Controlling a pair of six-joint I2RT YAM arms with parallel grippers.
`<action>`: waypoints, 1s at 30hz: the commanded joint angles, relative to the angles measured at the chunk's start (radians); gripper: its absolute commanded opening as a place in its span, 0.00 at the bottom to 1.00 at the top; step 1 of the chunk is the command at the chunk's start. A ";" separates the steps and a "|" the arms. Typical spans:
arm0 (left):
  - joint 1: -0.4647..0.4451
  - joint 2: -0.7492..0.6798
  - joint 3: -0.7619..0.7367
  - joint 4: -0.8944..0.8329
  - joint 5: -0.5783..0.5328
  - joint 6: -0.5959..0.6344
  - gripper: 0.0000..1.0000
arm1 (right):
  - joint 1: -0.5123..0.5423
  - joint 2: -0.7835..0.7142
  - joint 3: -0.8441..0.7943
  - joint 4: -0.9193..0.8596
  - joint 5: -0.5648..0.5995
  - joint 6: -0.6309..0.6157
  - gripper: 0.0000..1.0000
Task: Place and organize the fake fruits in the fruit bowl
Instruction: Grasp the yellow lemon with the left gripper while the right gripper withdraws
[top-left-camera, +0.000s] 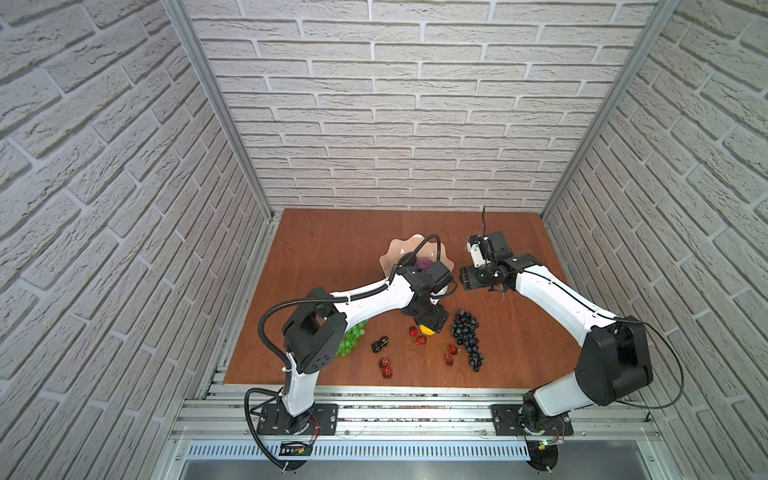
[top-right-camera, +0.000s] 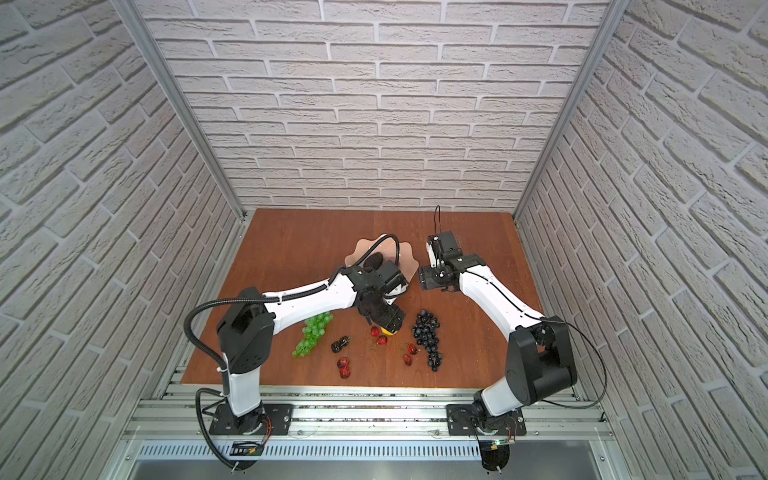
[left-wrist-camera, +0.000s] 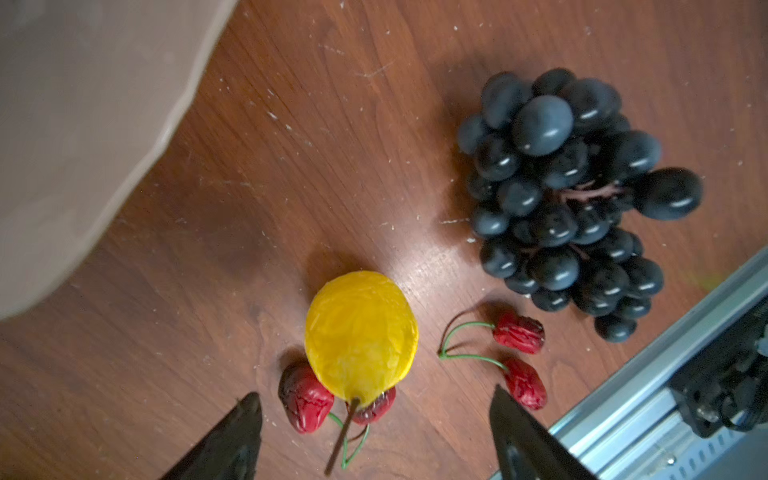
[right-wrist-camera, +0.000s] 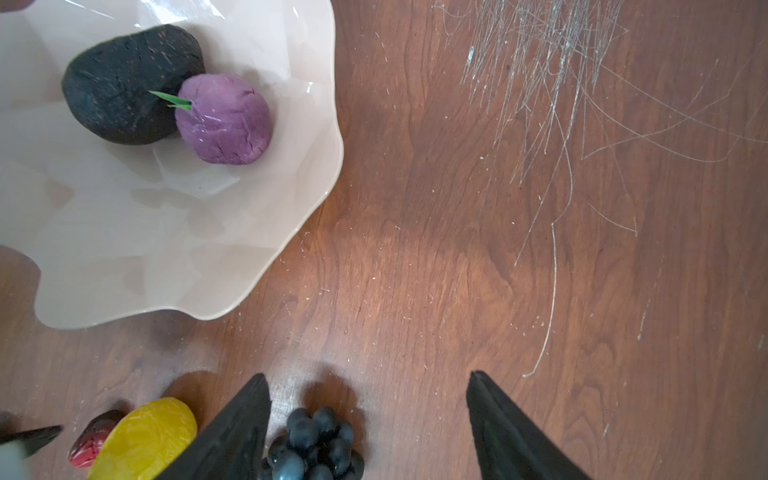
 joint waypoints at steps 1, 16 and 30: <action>-0.001 0.043 0.034 -0.009 -0.011 0.007 0.81 | 0.004 -0.033 -0.013 0.046 -0.018 0.015 0.75; -0.002 0.135 0.043 0.028 -0.012 -0.020 0.68 | 0.003 -0.078 -0.059 0.087 0.009 0.015 0.75; 0.007 0.025 0.048 -0.007 -0.055 -0.019 0.44 | 0.003 -0.075 -0.042 0.079 0.012 0.007 0.74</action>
